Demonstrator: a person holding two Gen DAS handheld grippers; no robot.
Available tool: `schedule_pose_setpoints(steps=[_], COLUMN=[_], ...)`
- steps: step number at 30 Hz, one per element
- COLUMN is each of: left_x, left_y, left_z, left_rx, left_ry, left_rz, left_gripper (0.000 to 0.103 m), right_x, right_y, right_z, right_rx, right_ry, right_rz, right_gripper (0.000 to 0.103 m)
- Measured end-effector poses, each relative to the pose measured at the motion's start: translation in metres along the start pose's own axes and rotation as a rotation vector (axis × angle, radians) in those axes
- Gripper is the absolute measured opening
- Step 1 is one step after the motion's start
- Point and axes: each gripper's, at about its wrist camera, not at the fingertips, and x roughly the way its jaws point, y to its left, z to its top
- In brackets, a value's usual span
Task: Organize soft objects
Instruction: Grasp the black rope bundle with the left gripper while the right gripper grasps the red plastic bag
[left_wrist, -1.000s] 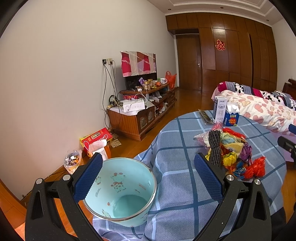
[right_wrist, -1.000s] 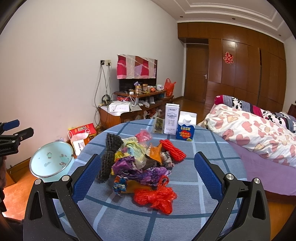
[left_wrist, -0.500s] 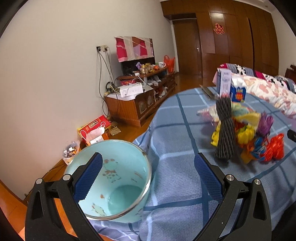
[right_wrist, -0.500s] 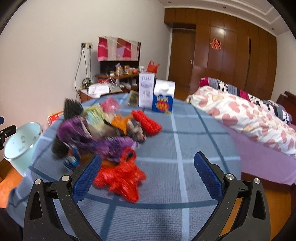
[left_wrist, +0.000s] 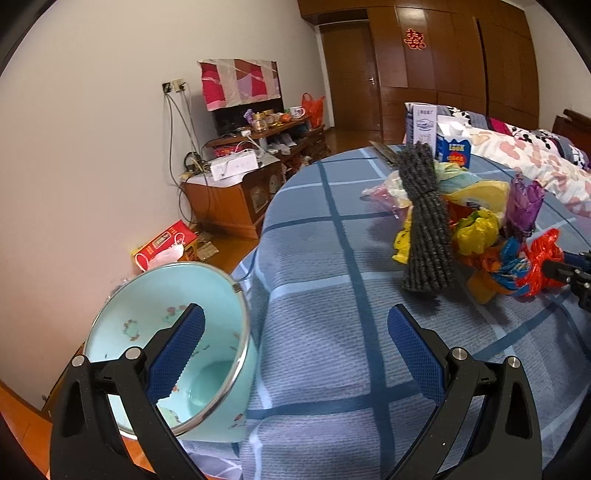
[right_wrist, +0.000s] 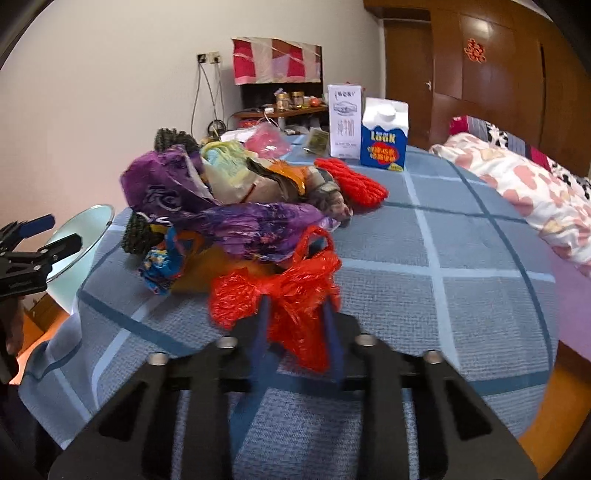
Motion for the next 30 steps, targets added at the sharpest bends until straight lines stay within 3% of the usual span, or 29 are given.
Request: schedule_pose_setpoints(steps=[8, 14, 17, 18, 20, 21, 30], left_x=[0.003, 0.018, 0.031, 0.033, 0.041, 0.043, 0.015], left_y=[-0.027, -0.059, -0.072, -0.074, -0.074, -0.073, -0.035], left_z=[0.016, 0.025, 0.026, 0.025, 0.025, 0.024, 0.027], left_rx=[0.032, 0.062, 0.081, 0.083, 0.076, 0.072, 0.041], left_ry=[-0.019, -0.015, 0.013, 0.024, 0.053, 0.062, 0.022], left_rz=[-0.047, -0.091, -0.131, -0.14, -0.178, -0.191, -0.172], left_gripper=[0.097, 0.095, 0.078, 0.068, 0.042, 0.023, 0.021], right_x=[-0.036, -0.039, -0.039, -0.04, -0.044, -0.046, -0.051], right_y=[-0.039, -0.076, -0.079, -0.078, -0.073, -0.072, -0.043], right_z=[0.005, -0.002, -0.002, -0.003, -0.001, -0.001, 0.037], right_rx=[0.089, 0.172, 0.18, 0.18, 0.173, 0.168, 0.125], right_ry=[-0.078, -0.097, -0.111, -0.117, -0.133, -0.14, -0.201], right_rz=[-0.047, -0.108, -0.101, -0.097, -0.087, -0.085, -0.046], right_gripper=[0.015, 0.016, 0.016, 0.016, 0.016, 0.016, 0.016])
